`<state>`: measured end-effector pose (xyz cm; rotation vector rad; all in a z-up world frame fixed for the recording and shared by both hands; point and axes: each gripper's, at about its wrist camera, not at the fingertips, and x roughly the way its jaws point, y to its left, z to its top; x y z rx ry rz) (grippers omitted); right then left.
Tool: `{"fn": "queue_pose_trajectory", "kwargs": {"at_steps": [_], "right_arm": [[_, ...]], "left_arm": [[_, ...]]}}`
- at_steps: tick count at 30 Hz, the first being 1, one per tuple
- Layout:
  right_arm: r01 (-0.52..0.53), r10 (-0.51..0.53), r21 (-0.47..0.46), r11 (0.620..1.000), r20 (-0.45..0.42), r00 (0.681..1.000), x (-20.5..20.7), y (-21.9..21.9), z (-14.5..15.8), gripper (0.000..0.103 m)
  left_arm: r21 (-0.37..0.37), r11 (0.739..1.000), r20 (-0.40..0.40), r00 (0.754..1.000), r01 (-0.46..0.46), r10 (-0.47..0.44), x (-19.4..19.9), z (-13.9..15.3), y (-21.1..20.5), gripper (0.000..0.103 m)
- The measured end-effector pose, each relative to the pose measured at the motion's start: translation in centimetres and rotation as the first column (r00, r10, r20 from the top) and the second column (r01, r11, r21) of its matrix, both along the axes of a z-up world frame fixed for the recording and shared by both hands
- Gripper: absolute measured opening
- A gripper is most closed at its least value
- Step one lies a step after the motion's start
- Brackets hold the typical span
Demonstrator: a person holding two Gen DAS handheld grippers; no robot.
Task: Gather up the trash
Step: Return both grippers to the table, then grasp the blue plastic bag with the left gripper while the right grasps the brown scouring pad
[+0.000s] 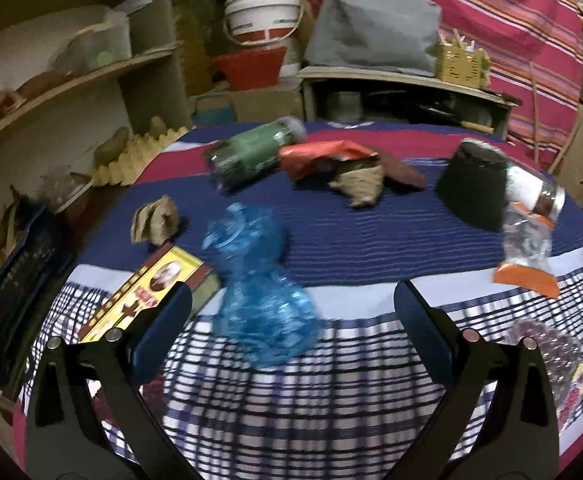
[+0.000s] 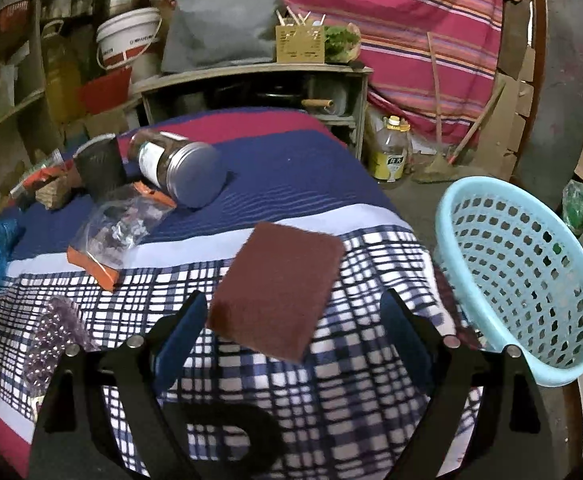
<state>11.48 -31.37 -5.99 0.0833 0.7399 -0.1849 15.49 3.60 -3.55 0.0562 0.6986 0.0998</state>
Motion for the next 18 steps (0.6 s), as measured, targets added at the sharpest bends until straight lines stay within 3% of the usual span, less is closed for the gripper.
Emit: {"fn": "queue_pose_trajectory", "kwargs": {"at_steps": [5, 11, 12, 14, 16, 18], "right_arm": [[0.007, -0.007, -0.001, 1.0, -0.044, 0.999, 1.0, 0.3, -0.7, 0.087], [0.0, -0.001, -0.001, 1.0, -0.049, 0.999, 1.2, 0.3, -0.6, 0.083], [-0.008, 0.008, 0.002, 1.0, -0.049, 0.999, 1.2, 0.4, -0.6, 0.081], [-0.032, 0.033, 0.021, 0.999, -0.052, 0.998, 1.6, 0.6, -0.6, 0.069], [-0.046, 0.047, 0.024, 0.999, -0.055, 0.997, 1.7, 0.9, -0.6, 0.067], [-0.049, 0.05, 0.017, 0.999, -0.049, 0.998, 1.7, 1.0, -0.4, 0.066]], "left_arm": [[-0.058, 0.997, -0.036, 0.999, -0.043, 0.041, 0.7, -0.9, 1.8, 0.098], [-0.057, 0.997, -0.091, 0.995, -0.056, 0.051, 2.8, -1.8, 2.1, 0.096], [-0.067, 0.996, -0.109, 0.993, -0.054, 0.047, 3.3, -2.1, 2.2, 0.094], [-0.095, 0.994, -0.156, 0.987, -0.044, 0.029, 4.1, -2.7, 2.5, 0.072], [-0.121, 0.992, -0.199, 0.98, -0.044, 0.019, 5.0, -3.4, 2.8, 0.063], [-0.126, 0.991, -0.189, 0.982, -0.05, 0.025, 5.2, -3.5, 3.1, 0.059]]}}
